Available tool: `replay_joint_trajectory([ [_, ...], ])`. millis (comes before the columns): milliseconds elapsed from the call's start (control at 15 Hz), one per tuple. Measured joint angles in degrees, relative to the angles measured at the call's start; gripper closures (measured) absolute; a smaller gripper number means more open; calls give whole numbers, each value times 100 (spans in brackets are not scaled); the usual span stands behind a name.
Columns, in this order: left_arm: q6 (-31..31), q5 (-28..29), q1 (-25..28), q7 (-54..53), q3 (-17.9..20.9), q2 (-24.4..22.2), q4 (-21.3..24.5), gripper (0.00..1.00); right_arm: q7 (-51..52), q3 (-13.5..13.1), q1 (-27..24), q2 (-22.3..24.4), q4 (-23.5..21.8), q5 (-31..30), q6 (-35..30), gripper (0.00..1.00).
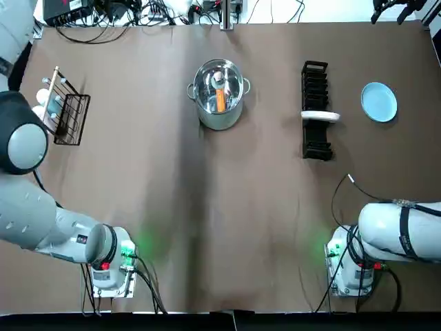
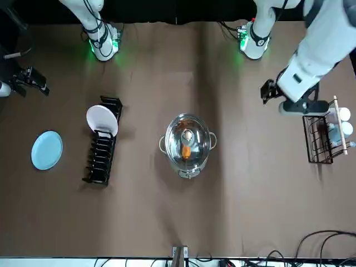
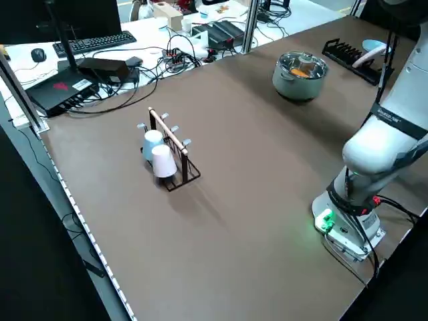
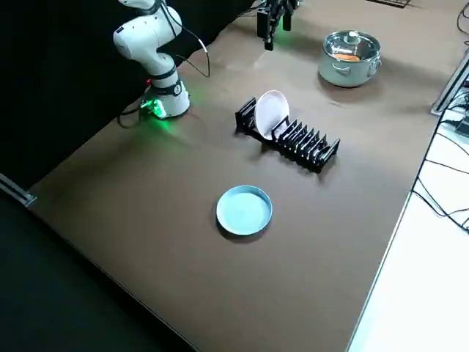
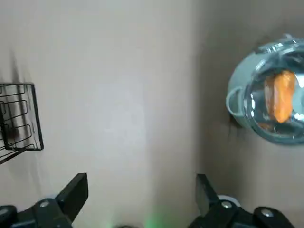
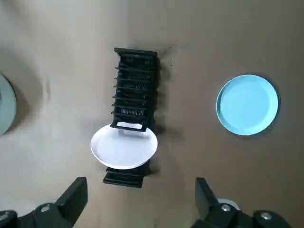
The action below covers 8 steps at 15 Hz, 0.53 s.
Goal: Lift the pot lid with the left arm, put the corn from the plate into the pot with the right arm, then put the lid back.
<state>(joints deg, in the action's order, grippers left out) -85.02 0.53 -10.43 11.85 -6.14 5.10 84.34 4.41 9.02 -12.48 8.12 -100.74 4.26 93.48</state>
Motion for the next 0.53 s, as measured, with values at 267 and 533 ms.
replay_joint_trajectory([
  [267,103,-202,285,-419,-2,-179,13,0,-36,-7,-3,0,-9,13,0,0],
  [533,187,-202,316,-420,-3,-242,63,0,-37,-7,-1,0,-25,22,1,0],
])
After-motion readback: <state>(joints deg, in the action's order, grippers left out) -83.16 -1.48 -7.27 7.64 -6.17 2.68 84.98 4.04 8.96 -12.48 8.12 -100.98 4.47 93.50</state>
